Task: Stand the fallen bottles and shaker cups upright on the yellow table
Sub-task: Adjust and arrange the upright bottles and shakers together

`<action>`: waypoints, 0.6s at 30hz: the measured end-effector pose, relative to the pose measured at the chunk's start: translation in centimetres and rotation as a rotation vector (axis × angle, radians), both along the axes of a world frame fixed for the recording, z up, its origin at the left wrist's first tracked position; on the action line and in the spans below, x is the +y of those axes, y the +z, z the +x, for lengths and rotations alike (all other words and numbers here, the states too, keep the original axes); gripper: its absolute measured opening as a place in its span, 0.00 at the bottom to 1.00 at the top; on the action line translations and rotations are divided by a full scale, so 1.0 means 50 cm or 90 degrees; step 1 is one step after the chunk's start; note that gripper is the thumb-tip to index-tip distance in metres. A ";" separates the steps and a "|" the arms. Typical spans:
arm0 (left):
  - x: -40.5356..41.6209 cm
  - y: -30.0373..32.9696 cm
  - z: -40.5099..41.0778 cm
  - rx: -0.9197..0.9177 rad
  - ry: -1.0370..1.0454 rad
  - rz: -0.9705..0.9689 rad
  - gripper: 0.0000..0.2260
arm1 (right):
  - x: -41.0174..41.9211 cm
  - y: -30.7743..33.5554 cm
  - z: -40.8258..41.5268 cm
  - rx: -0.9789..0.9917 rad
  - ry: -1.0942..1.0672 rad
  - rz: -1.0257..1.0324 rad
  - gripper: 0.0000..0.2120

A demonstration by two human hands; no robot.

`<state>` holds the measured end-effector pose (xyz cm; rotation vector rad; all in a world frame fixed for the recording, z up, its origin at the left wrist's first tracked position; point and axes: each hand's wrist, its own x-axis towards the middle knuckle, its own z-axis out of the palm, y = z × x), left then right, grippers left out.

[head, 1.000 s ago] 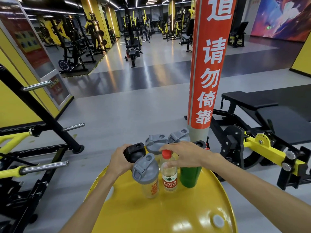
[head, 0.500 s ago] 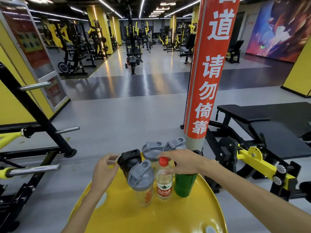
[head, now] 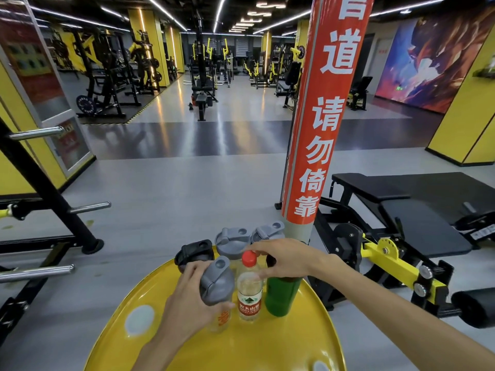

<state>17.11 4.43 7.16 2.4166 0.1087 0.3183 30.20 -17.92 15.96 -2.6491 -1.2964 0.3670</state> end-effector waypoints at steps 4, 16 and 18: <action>0.001 -0.017 0.004 -0.024 -0.009 -0.029 0.41 | -0.013 -0.002 0.004 0.004 -0.006 -0.014 0.34; 0.035 -0.014 0.013 -0.031 -0.088 -0.082 0.38 | -0.041 -0.006 0.018 -0.003 -0.016 -0.031 0.38; 0.038 -0.019 0.010 -0.038 -0.092 -0.091 0.39 | -0.044 -0.006 0.020 0.000 -0.019 -0.037 0.39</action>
